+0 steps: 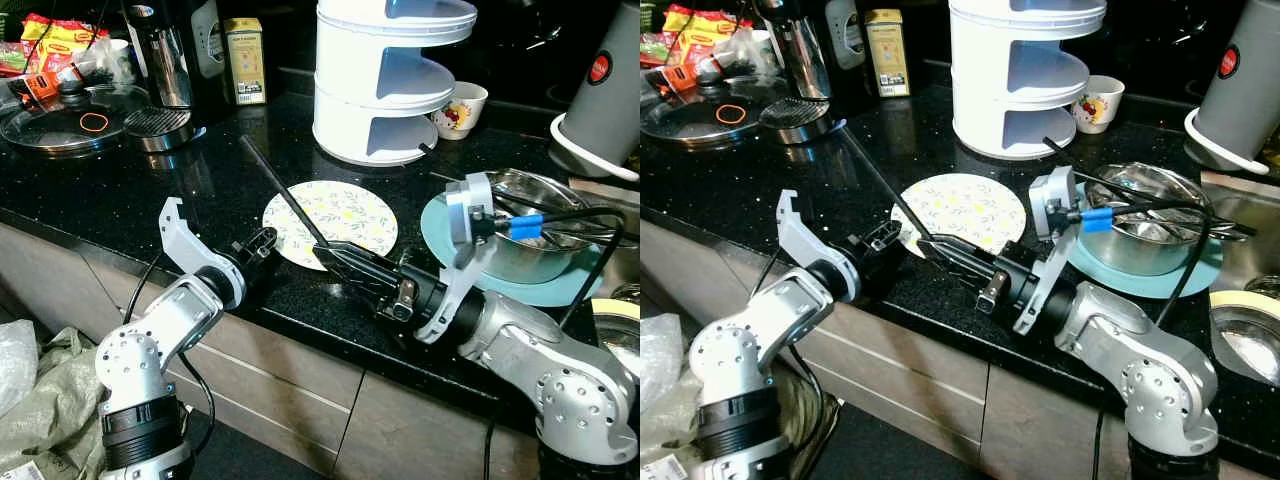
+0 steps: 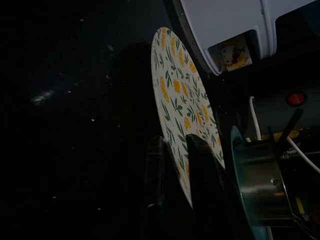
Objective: Kitchen organization
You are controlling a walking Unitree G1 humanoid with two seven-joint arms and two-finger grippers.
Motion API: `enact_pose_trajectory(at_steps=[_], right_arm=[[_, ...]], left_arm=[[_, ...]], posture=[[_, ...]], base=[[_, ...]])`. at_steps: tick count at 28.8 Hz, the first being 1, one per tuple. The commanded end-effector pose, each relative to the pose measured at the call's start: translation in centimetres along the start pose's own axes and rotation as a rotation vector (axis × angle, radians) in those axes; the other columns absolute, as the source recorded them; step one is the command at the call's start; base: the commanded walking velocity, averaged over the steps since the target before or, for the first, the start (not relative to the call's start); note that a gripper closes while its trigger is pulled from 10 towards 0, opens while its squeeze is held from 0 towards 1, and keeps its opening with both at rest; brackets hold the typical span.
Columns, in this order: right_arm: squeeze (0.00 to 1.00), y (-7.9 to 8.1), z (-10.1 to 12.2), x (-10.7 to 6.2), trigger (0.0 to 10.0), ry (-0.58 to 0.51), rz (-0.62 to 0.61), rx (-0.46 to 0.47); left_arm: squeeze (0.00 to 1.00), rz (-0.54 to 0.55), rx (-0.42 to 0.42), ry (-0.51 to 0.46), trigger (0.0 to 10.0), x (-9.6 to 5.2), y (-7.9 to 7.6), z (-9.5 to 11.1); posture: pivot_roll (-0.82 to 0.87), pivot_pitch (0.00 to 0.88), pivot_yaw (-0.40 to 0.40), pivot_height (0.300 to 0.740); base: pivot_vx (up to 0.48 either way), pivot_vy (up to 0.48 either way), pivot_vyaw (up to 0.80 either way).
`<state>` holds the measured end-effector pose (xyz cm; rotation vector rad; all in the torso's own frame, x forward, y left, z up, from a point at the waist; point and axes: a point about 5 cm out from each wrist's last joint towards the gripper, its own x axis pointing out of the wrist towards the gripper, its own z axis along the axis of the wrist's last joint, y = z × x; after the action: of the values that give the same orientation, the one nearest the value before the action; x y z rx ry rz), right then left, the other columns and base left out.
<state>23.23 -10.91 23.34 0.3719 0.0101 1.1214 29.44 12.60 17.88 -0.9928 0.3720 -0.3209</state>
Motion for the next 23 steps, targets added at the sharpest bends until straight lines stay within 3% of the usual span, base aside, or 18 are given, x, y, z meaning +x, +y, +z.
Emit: enact_pose_trajectory(at_steps=[1,7,15,23], right_arm=[[0.00,0.3,0.2,0.3,10.0,0.000,0.016,-0.022],[0.00,0.3,0.2,0.4,10.0,0.002,0.010,-0.029],[0.00,0.2,0.2,0.3,10.0,-0.003,0.002,-0.032],[0.00,-0.4,0.2,0.5,10.0,-0.005,-0.041,-0.041]], left_arm=[[0.00,0.085,-0.020,0.042,0.0,0.0,1.7,-0.7],[0.00,0.099,-0.002,0.010,0.0,0.1,1.8,-0.1],[0.00,0.043,0.031,-0.045,0.0,0.0,0.6,0.7],[0.00,0.029,0.218,-0.122,0.0,-0.2,-0.3,1.7]], posture=[[-0.01,0.023,0.002,0.740],[-0.01,0.022,0.004,0.740],[-0.01,0.030,0.002,0.740],[-0.01,0.031,0.000,0.740]], base=[[0.000,0.000,0.00],[0.000,0.000,0.00],[0.000,0.000,0.00],[0.000,0.000,0.00]])
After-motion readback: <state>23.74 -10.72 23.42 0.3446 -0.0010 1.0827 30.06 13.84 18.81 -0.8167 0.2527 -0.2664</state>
